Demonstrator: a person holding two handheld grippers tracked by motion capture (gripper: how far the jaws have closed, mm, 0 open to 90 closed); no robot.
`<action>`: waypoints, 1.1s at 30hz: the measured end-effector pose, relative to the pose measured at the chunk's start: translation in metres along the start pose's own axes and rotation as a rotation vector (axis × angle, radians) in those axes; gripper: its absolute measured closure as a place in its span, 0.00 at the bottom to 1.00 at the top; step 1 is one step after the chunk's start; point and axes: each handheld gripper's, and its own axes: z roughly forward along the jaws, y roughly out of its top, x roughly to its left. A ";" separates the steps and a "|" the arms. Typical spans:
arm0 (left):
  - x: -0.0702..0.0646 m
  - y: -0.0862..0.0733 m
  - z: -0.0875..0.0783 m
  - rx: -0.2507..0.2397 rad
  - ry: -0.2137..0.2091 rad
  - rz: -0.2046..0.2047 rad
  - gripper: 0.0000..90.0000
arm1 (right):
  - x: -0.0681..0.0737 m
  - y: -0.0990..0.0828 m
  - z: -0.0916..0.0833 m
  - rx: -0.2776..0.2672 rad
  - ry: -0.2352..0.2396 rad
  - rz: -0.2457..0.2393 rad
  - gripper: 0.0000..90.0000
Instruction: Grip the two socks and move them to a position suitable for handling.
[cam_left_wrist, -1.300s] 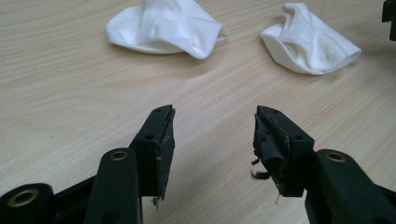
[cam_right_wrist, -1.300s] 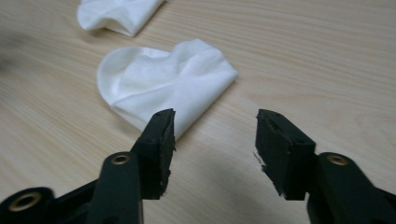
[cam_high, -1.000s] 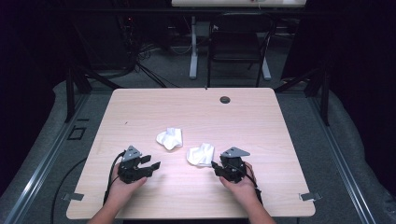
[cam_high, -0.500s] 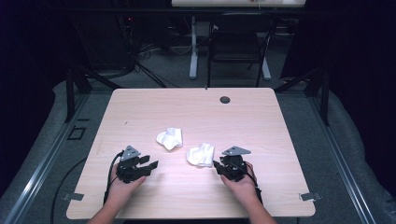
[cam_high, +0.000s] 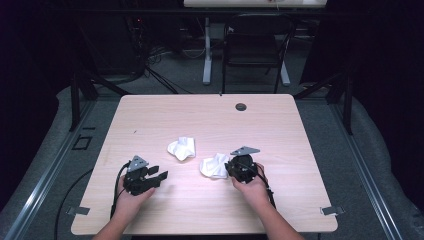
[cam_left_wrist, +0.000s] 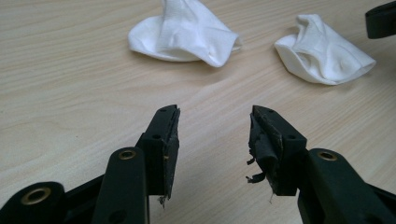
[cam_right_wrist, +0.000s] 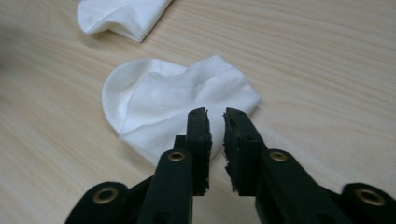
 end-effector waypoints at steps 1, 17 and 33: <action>-0.001 0.000 -0.001 0.006 0.002 0.004 0.58 | 0.000 0.002 0.002 0.004 -0.001 0.012 0.94; -0.003 -0.001 0.005 0.025 -0.025 0.004 0.60 | 0.003 0.017 0.034 0.024 -0.021 0.010 1.00; -0.003 -0.001 0.003 0.007 -0.037 -0.003 0.59 | 0.012 0.007 0.042 0.040 0.024 -0.034 1.00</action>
